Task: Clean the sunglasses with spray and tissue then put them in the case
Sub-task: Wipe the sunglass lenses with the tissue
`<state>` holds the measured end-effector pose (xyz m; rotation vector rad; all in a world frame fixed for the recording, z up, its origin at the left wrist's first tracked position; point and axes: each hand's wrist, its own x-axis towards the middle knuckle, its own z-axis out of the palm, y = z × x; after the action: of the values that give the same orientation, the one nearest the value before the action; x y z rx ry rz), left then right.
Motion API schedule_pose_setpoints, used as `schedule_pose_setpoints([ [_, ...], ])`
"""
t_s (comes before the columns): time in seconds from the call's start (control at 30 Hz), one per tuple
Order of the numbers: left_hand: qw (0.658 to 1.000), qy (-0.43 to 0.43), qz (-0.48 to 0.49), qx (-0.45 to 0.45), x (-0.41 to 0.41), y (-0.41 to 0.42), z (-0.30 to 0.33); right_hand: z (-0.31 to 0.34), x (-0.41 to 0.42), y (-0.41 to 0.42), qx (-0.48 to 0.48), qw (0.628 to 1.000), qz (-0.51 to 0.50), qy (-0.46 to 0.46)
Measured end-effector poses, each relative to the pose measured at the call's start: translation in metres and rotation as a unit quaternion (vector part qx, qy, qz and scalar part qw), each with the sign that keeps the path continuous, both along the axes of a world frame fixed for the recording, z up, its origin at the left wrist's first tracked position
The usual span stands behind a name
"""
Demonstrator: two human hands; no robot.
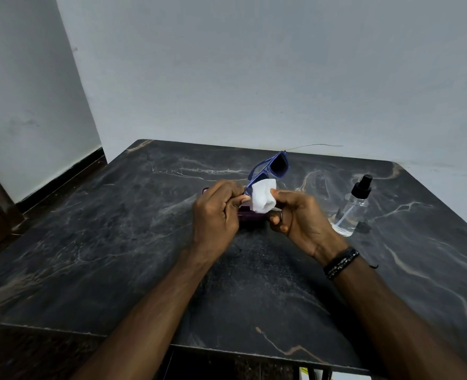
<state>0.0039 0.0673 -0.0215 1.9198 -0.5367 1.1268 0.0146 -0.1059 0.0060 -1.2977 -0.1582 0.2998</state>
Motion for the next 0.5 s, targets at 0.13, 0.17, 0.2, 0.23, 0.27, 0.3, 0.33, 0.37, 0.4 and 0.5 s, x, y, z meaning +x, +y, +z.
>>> schedule_pose_setpoints([
  [0.13, 1.0, 0.002, -0.007, 0.008, -0.001, -0.0011, 0.0007, 0.0012, -0.0003, -0.0013, 0.033, 0.999, -0.016, -0.004],
  [0.17, 1.0, 0.003, -0.007, 0.01, -0.0018, -0.0012, 0.001, 0.0002, -0.0003, -0.0013, 0.029, 0.999, -0.017, -0.018],
  [0.2, 1.0, 0.003, -0.005, 0.011, -0.0022, -0.0009, 0.001, -0.0011, -0.0003, -0.0012, 0.019, 0.999, -0.017, -0.034],
  [0.23, 1.0, 0.002, -0.003, 0.012, -0.0025, -0.0009, 0.001, -0.0022, -0.0008, -0.0005, 0.009, 0.999, -0.015, -0.048],
  [0.27, 1.0, 0.001, -0.001, 0.013, -0.0028, -0.0008, 0.0011, -0.0034, -0.0009, 0.0, 0.001, 0.998, -0.016, -0.054],
  [0.3, 1.0, 0.001, 0.001, 0.015, -0.0026, -0.0009, 0.0011, -0.0038, -0.0007, 0.0009, 0.0, 0.998, -0.018, -0.053],
  [0.33, 1.0, 0.001, 0.002, 0.015, -0.002, -0.0009, 0.0007, -0.0041, -0.0001, 0.0013, 0.004, 0.999, -0.023, -0.045],
  [0.37, 1.0, 0.003, 0.002, 0.014, -0.0015, -0.0008, 0.0004, -0.0036, 0.0007, 0.0015, 0.012, 0.999, -0.028, -0.032],
  [0.4, 1.0, 0.005, 0.0, 0.012, -0.001, -0.0006, 0.0, -0.0031, 0.0015, 0.0013, 0.021, 0.999, -0.032, -0.019],
  [0.5, 1.0, 0.007, -0.01, 0.012, -0.0018, -0.0014, 0.0006, -0.0034, 0.003, 0.0011, 0.032, 0.999, -0.027, -0.011],
])
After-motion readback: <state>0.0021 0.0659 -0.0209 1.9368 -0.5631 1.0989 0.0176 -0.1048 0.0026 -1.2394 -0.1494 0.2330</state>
